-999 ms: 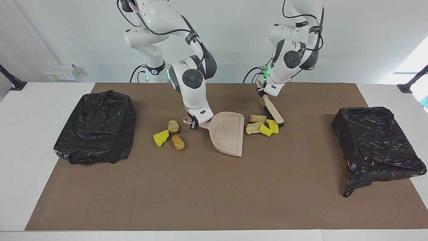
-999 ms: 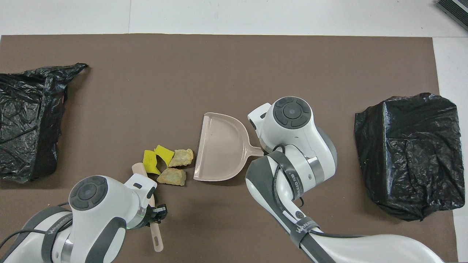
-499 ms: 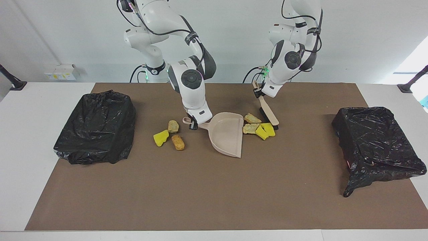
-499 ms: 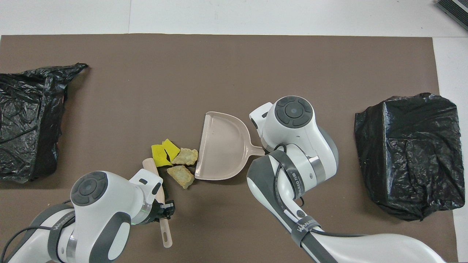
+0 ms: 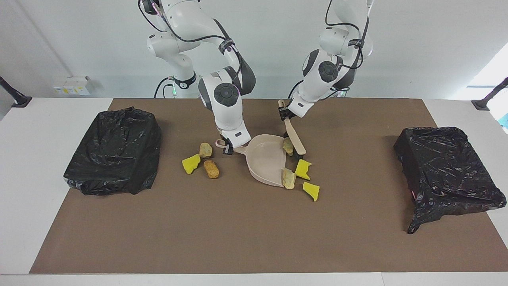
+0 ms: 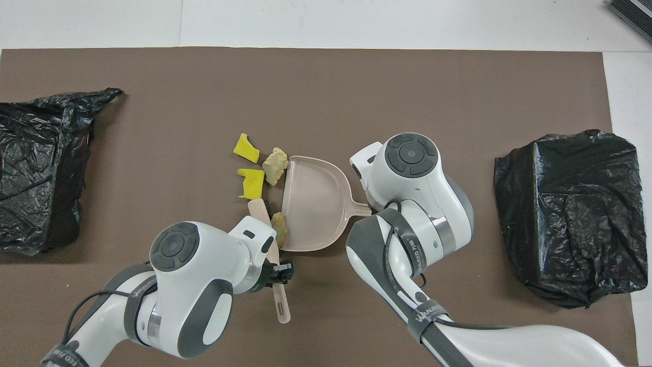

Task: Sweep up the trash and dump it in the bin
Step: 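Sweep the debris into the dustpan held by the right gripper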

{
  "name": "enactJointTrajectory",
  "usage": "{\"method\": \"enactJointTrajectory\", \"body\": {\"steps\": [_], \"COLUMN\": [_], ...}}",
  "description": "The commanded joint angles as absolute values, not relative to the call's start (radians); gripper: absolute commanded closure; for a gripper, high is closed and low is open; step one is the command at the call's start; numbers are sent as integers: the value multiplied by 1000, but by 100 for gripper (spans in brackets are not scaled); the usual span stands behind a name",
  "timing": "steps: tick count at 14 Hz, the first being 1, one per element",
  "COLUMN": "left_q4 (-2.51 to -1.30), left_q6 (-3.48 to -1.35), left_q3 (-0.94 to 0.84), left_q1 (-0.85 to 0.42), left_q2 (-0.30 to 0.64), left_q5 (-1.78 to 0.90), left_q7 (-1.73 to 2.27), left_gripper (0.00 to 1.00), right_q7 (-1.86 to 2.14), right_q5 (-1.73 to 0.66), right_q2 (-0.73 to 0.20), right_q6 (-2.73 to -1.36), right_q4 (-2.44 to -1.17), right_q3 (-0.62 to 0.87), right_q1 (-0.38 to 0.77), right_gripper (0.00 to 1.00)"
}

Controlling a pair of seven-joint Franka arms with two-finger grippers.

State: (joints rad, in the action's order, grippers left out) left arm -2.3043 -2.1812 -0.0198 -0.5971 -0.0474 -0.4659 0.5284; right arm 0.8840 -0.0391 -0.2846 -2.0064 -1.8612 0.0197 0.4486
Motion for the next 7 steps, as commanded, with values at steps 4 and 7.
{"method": "enactJointTrajectory", "body": {"steps": [4, 7], "left_q4": [-2102, -2053], "left_q6": [-2042, -1976], "left_q3": [-2, 8], "left_q1": [-603, -557], "left_q2": [66, 52], "left_q5": [-476, -364], "left_q7": [499, 500], "left_gripper": [100, 100], "right_q7": [859, 847], "right_q5": [-32, -32], "right_q2": [-255, -255], "right_q6": [-2020, -2020], "right_q4": [-1890, -1890], "right_q3": [32, 32], "right_q1": [439, 439], "right_gripper": [100, 100]}}
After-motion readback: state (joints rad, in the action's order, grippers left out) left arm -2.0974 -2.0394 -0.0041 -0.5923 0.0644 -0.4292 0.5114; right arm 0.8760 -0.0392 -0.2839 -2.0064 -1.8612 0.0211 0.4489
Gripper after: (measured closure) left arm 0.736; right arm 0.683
